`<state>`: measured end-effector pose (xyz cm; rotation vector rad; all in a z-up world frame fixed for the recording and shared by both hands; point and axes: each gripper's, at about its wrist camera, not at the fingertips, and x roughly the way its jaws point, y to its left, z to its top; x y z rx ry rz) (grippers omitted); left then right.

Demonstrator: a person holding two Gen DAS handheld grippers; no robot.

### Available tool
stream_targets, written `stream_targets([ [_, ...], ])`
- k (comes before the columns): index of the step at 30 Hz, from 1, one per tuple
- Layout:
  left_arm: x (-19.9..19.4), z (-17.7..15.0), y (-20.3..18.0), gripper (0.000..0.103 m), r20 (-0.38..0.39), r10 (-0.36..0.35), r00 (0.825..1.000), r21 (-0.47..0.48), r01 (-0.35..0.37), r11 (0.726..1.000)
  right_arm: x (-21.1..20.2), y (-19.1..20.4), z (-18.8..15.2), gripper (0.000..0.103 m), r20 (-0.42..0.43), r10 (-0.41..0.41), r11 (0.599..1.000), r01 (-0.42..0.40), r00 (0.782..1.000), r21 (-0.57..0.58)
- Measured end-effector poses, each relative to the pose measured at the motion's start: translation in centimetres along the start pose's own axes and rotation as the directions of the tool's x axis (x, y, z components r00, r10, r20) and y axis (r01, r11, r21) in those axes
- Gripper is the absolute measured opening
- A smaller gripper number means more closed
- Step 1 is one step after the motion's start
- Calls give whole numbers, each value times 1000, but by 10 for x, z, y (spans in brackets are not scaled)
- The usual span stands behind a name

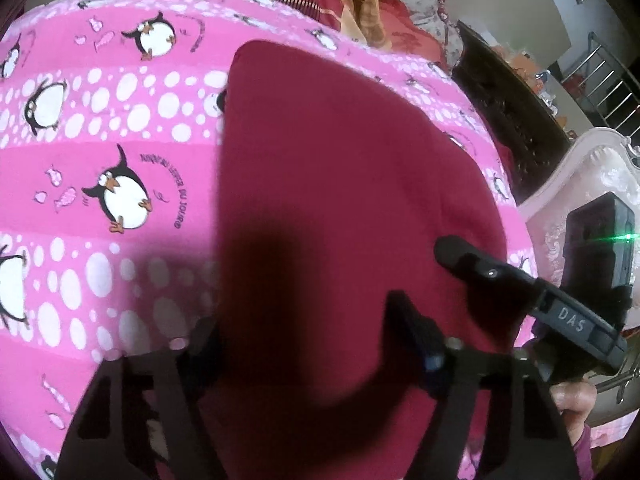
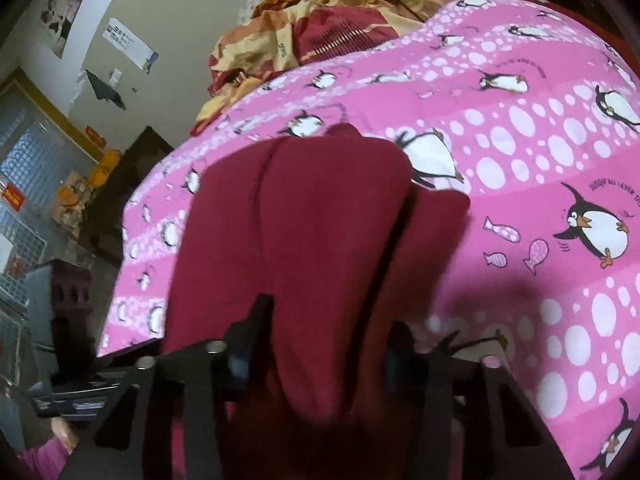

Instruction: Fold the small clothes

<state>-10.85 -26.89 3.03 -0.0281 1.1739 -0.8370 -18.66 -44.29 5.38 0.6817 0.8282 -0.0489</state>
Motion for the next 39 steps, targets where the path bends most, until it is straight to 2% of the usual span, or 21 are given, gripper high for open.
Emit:
stream_targets([
  [1,-8,0,0,56,4,-10,1000,-5,10,1000,-5,5,0,44,-1,14,1000,-14,1000,1],
  [4,-31,1,2,52,9,-31,999,-22,31,999,-14,21,-2,44,-4,65,998,-65,998,15],
  [7,-65,-7,3,52,38,4,999,3,-4,1000,-16,43,-8,44,-31,137,990,-136,990,29],
  [11,-99,-25,13,52,6,89,996,18,-89,996,-9,71,-28,45,-89,167,986,-167,982,5],
  [13,-102,-39,24,52,-4,119,993,8,-119,993,4,77,-44,51,-120,130,991,-130,984,6],
  [16,-89,-59,45,58,-67,175,982,-16,-176,984,23,77,-63,57,-195,-6,1000,3,981,-13],
  [17,-88,-64,50,60,-69,190,979,-25,-192,981,19,80,-68,61,-177,-34,999,27,984,-39],
  [19,-97,-71,53,64,-20,210,978,-30,-210,977,2,90,-71,61,-137,-83,993,71,987,-95],
  [22,-113,-76,51,69,59,285,957,-3,-285,958,-26,115,-67,61,-47,-170,965,156,984,-209],
  [24,-120,-77,49,71,101,310,945,2,-312,950,-38,133,-70,61,-25,-131,957,120,991,-264],
  [27,-123,-80,45,72,136,345,929,2,-349,937,-35,152,-76,58,-52,-70,947,50,996,-316],
  [28,-123,-80,43,72,142,354,924,2,-358,934,-28,160,-84,49,-58,-89,933,63,994,-354],
  [29,-123,-81,42,72,147,362,920,3,-367,930,-22,161,-90,45,-59,-126,923,95,990,-374],
  [31,-127,-85,40,72,168,381,909,14,-388,921,-6,151,-101,44,-84,-203,916,159,975,-368],
  [33,-133,-90,37,73,196,405,893,21,-417,909,4,136,-105,44,-109,-241,921,191,964,-340],
  [34,-135,-92,36,76,205,408,890,23,-421,907,9,125,-106,44,-128,-245,927,193,961,-322],
  [36,-141,-96,35,81,226,403,887,19,-417,909,6,116,-108,44,-128,-216,945,175,968,-277],
  [39,-149,-98,32,82,263,405,875,8,-422,907,3,118,-107,44,-125,-222,941,179,967,-286],
])
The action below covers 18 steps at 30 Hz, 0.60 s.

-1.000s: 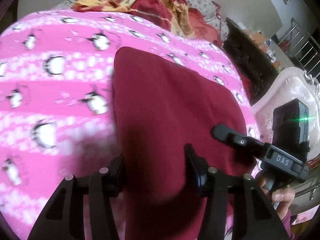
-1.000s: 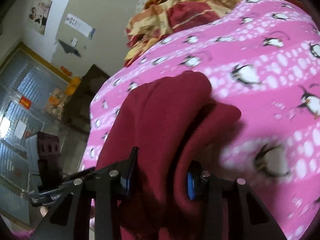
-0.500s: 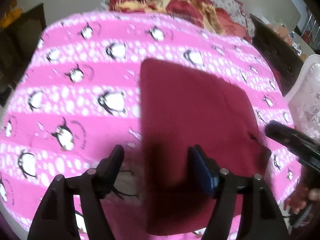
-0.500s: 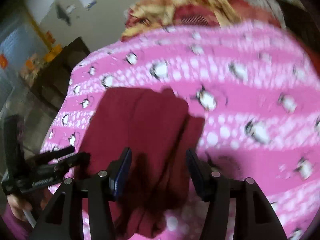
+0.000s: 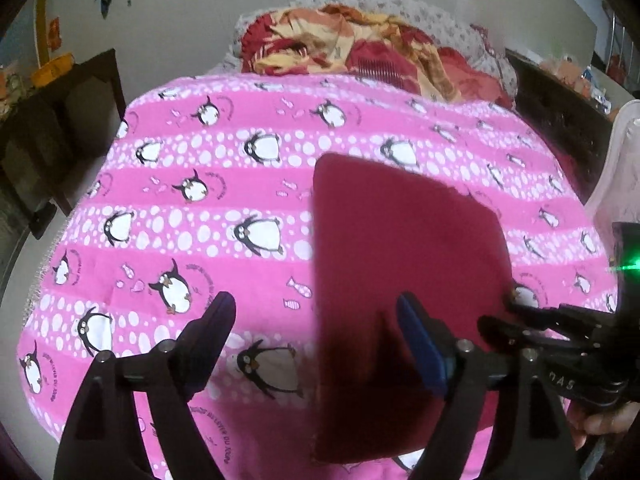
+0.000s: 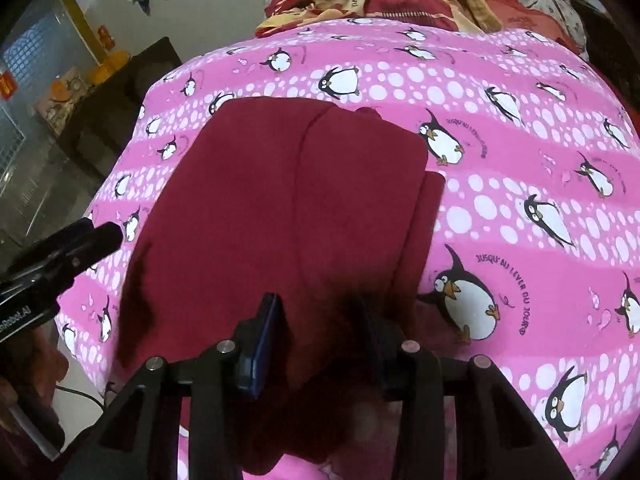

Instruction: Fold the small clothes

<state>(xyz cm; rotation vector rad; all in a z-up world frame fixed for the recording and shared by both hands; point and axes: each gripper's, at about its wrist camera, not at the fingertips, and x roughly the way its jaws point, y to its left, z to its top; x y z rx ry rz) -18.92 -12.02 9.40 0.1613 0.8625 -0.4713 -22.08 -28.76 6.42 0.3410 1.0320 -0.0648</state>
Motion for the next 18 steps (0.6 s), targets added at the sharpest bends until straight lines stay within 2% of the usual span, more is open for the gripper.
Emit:
stream_targets([
  [3,-6,1,-1,83,13,-3,1000,-7,3,1000,-15,9,-2,48,27,-12,1000,12,1000,-7],
  [5,-10,2,-2,84,23,-8,1000,-13,8,1000,-29,16,-2,62,60,-19,1000,19,998,4],
  [10,-22,2,-9,92,66,-8,998,7,7,1000,-58,31,-1,78,148,-64,998,63,987,10],
  [13,-29,2,-9,99,96,-14,995,-6,14,1000,-68,37,-3,83,168,-96,995,96,981,8],
  [18,-34,2,-4,99,102,-16,995,-39,20,999,-75,36,-4,88,174,-109,994,106,979,27],
])
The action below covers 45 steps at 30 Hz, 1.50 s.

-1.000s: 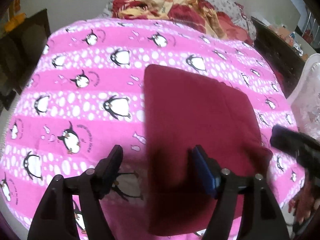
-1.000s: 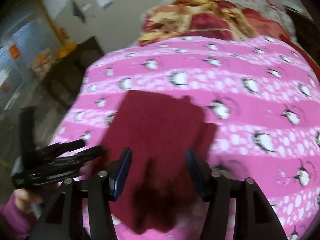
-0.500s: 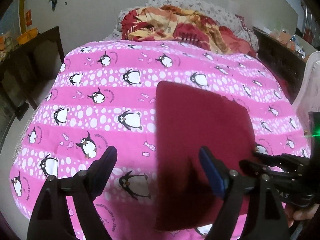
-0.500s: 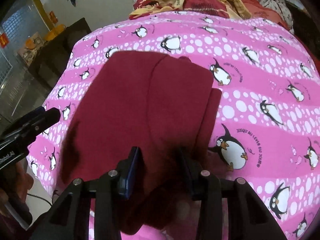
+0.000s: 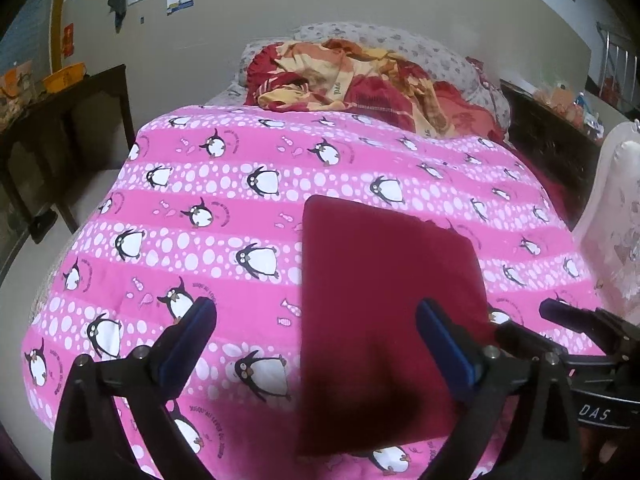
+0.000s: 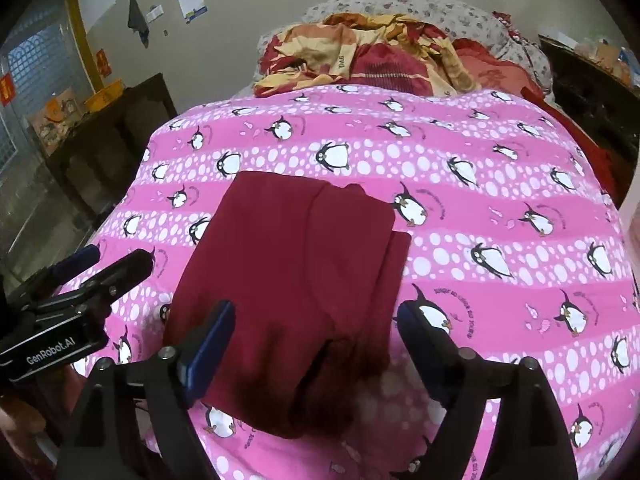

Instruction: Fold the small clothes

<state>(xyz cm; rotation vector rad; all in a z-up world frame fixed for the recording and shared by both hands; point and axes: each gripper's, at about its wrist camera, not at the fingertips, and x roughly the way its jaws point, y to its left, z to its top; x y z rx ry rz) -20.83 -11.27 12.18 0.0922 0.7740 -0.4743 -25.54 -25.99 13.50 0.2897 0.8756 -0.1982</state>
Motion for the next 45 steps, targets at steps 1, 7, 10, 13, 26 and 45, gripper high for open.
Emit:
stream_targets([
  [1,0,0,2,100,-2,2,1000,-7,-2,1000,0,0,0,88,-1,2,1000,-2,1000,3],
  [7,-4,-1,7,100,1,23,1000,-13,-23,1000,3,5,-2,90,-6,-6,1000,6,1000,-3],
  [10,-3,-2,6,100,-2,37,999,3,-37,999,4,5,-2,90,-10,-5,1000,5,1000,0],
  [13,-3,-2,5,100,0,47,999,11,-47,999,6,4,-3,91,-13,-10,1000,10,1000,8],
  [26,1,-3,8,100,-13,55,998,0,-55,999,12,2,-4,91,-34,-24,999,25,999,25],
  [45,7,-5,8,100,-20,77,997,20,-77,997,21,2,-7,92,-65,-19,999,21,998,33],
])
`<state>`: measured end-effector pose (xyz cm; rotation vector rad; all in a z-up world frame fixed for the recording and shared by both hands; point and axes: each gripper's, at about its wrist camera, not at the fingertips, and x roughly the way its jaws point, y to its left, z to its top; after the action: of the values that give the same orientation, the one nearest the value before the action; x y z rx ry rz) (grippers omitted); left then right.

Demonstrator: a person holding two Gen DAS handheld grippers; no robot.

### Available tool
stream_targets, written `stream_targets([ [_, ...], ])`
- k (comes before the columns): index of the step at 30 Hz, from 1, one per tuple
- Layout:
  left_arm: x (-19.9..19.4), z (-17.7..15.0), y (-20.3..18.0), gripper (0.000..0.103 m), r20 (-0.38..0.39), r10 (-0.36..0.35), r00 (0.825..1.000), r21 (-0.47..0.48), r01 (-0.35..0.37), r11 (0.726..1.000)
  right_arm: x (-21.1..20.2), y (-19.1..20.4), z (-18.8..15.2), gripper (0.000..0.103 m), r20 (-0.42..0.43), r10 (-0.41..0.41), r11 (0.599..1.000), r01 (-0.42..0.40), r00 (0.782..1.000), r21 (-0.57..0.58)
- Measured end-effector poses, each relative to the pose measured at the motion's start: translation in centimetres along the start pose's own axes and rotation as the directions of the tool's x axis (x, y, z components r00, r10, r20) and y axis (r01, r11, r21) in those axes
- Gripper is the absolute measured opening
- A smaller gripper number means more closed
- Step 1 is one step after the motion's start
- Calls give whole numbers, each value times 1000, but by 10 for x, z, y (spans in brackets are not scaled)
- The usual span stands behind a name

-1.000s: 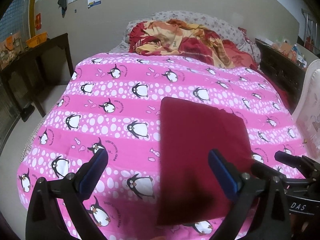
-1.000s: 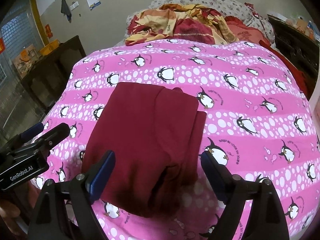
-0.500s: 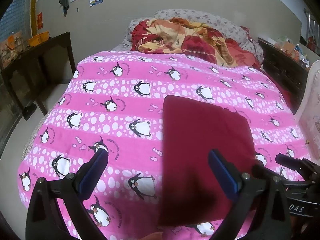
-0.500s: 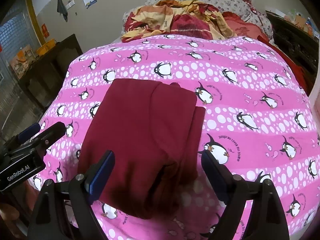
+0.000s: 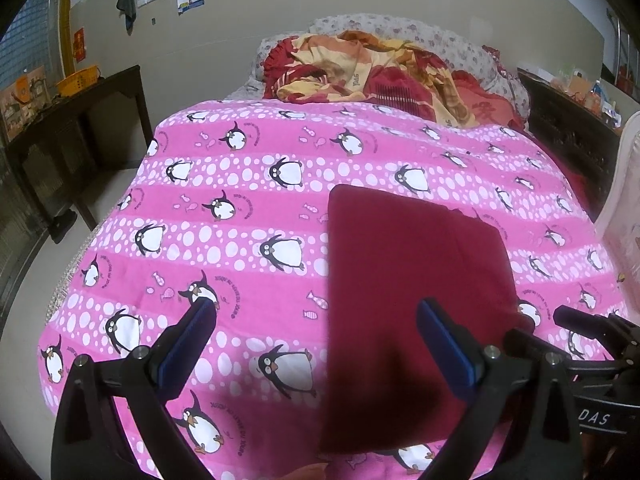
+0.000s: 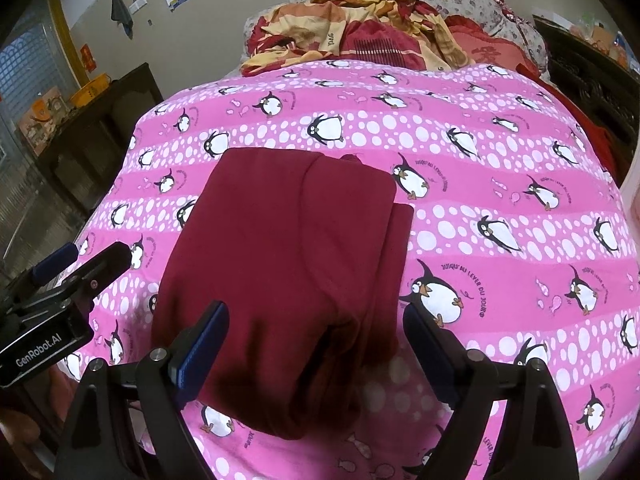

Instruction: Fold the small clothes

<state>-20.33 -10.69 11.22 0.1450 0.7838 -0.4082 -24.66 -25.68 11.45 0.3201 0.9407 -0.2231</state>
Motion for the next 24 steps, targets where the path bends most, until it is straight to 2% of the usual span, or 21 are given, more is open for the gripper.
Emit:
stream_targets([
  [24,7,-6,1,100,-14,9,1000,2,-9,1000,8,0,-4,92,-24,2,1000,-2,1000,6],
])
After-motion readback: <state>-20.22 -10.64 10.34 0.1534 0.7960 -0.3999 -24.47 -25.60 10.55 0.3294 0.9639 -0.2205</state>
